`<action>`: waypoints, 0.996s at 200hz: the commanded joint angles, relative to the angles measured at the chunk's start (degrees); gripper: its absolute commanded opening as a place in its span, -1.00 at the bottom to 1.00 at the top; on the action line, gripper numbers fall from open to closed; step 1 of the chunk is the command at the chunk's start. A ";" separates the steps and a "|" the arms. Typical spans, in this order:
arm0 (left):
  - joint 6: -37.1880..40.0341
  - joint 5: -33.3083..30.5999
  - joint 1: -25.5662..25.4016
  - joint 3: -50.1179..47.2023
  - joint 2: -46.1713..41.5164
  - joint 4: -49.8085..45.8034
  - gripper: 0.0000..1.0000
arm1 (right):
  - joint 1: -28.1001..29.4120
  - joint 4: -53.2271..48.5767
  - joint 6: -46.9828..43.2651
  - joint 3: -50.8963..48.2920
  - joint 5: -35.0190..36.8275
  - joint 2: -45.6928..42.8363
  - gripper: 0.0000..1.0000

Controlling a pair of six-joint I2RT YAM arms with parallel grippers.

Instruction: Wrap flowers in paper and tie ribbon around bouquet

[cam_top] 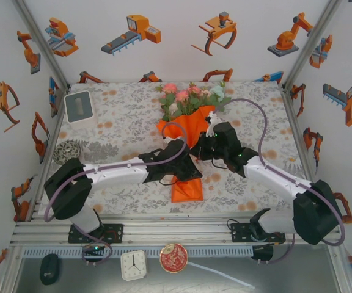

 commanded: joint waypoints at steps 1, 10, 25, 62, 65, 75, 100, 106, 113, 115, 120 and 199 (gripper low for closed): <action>7.60 -5.82 0.26 4.03 1.93 -6.07 -0.59 | 0.31 0.26 0.66 0.29 0.63 -1.52 -1.00; 9.25 -5.28 0.22 4.63 2.39 -6.77 -0.45 | 0.39 0.12 0.33 0.42 0.30 -1.34 -1.00; 10.38 -5.44 0.02 4.02 1.69 -6.87 -0.27 | 0.31 -0.26 -0.12 0.72 0.17 -1.25 -1.00; 12.57 -8.81 0.03 2.76 -2.49 -11.73 -0.23 | 0.38 -0.24 -0.47 0.86 -0.19 -1.06 -1.00; 12.85 -9.12 0.02 2.69 -2.93 -12.05 -0.23 | 0.31 -0.30 -0.54 0.80 -0.19 -1.09 -1.00; 13.82 -10.24 -0.09 2.44 -4.65 -13.33 -0.22 | 0.32 -0.43 -0.66 0.77 -0.10 -1.16 -1.00; 16.79 -12.39 -0.46 1.28 -9.55 -14.63 -0.13 | 0.36 -0.60 -1.24 0.68 -0.08 -1.34 -1.00; 17.82 -12.33 -0.57 0.81 -10.80 -14.23 -0.10 | 0.31 -0.70 -1.46 0.68 -0.10 -1.30 -1.00; 18.80 -12.33 -0.58 0.20 -12.30 -13.83 -0.07 | 0.36 -0.70 -1.71 0.68 -0.10 -1.21 -1.00; 19.09 -12.33 -0.56 0.14 -12.77 -13.82 -0.06 | 0.36 -0.70 -1.77 0.73 -0.10 -1.21 -1.00; 19.70 -12.56 -0.52 -0.20 -13.78 -13.78 -0.04 | 0.34 -0.70 -1.87 0.76 -0.24 -1.17 -1.00; 13.77 -6.69 11.56 0.19 -21.57 -18.11 -0.11 | 3.08 7.34 -5.41 -3.08 -9.96 0.24 -1.00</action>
